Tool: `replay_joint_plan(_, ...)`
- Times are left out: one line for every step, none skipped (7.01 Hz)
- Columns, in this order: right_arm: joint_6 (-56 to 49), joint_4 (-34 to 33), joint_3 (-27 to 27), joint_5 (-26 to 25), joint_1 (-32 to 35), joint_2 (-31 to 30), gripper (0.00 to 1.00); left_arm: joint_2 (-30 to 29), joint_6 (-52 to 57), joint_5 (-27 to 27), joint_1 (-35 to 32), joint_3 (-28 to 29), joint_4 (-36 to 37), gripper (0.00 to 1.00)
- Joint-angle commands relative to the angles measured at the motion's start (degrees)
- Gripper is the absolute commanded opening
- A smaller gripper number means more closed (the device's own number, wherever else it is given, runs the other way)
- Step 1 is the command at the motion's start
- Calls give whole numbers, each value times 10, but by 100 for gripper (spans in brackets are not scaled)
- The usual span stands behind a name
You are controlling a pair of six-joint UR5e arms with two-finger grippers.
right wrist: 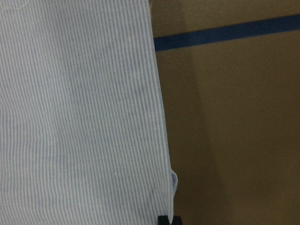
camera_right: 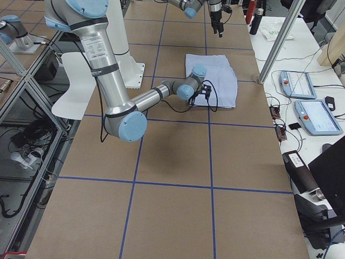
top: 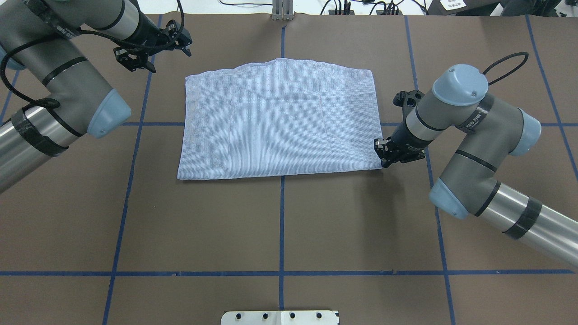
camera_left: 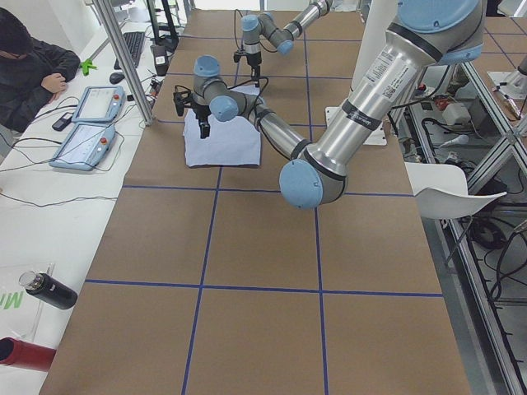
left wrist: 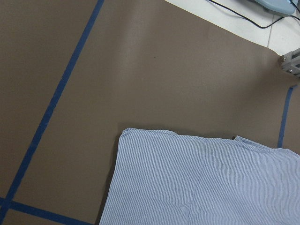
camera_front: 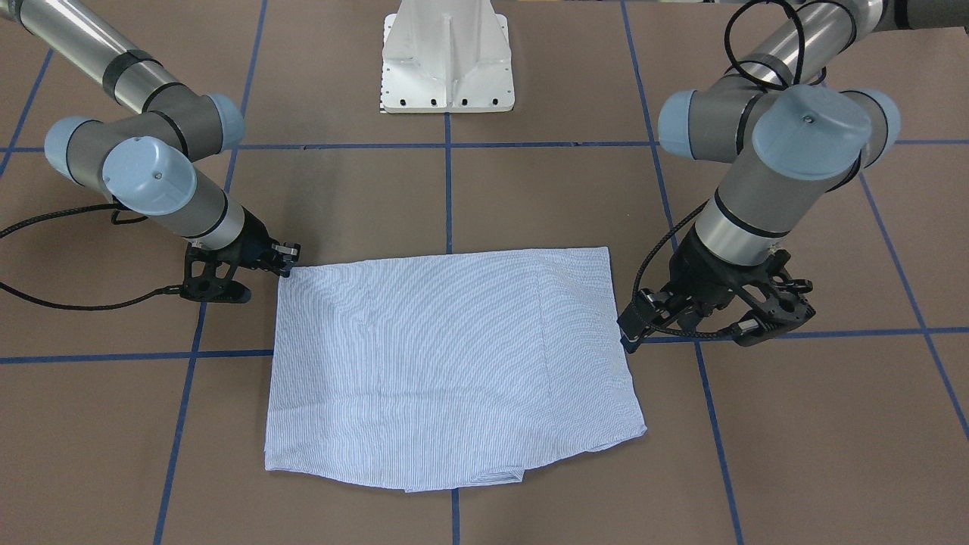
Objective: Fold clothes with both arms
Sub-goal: 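Move the right gripper down to the folded shirt's side edge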
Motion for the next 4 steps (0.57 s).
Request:
replay_joint_plan(-1,-6,86,14,2,-64,0,1,0,0,0,-2,0,97)
replay_joint_plan(0,-6,134,23,-1,-112,0,1,-1,0,0,-8,10,97)
replay_joint_plan(0,-6,187,24,-18,-167,0,1,-1,0,0,-17,21,97)
replay_joint_plan(1,-6,227,40,-38,-207,0,0,-2,0,1,-23,26,97)
